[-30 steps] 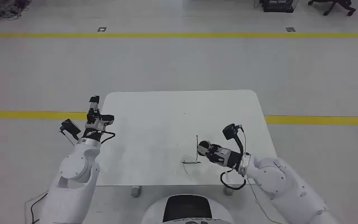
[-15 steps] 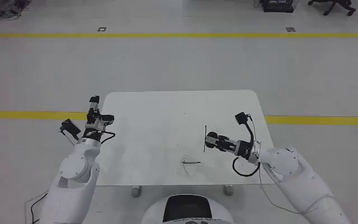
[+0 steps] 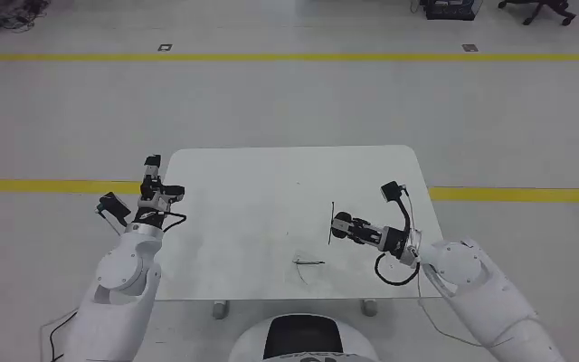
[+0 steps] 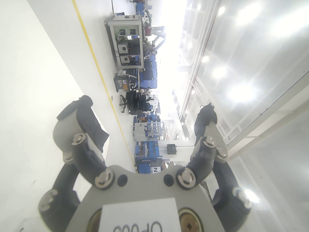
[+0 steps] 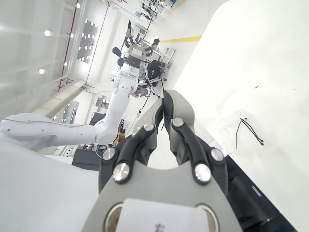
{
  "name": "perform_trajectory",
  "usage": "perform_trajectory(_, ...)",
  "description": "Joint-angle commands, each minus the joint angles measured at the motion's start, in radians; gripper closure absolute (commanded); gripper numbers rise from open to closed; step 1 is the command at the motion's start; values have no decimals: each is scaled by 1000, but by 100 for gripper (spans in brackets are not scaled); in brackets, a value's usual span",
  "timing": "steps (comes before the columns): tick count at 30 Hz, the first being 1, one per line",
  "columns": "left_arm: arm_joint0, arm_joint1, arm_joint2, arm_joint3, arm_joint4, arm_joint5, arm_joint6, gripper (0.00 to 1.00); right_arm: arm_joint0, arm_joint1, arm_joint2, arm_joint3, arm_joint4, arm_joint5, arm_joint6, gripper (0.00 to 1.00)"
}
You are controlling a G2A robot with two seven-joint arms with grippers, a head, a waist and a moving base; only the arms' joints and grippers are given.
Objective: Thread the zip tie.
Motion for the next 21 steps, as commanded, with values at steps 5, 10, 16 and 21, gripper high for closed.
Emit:
perform_trajectory(5,-12,-3,80,-56,104,44,-30,0,-14,-12,1,-6,17,0,-12,100)
perform_trajectory(10,-38,-7,190,-93,214,109,-77,0,-8,-29,-22,10,22,0,-25,100)
perform_trajectory(16,-39,-8,194,-93,214,110,-76,0,2,-37,-35,19,18,0,-29,100)
perform_trajectory(21,-39,-8,194,-93,214,110,-76,0,2,-37,-35,19,18,0,-29,100)
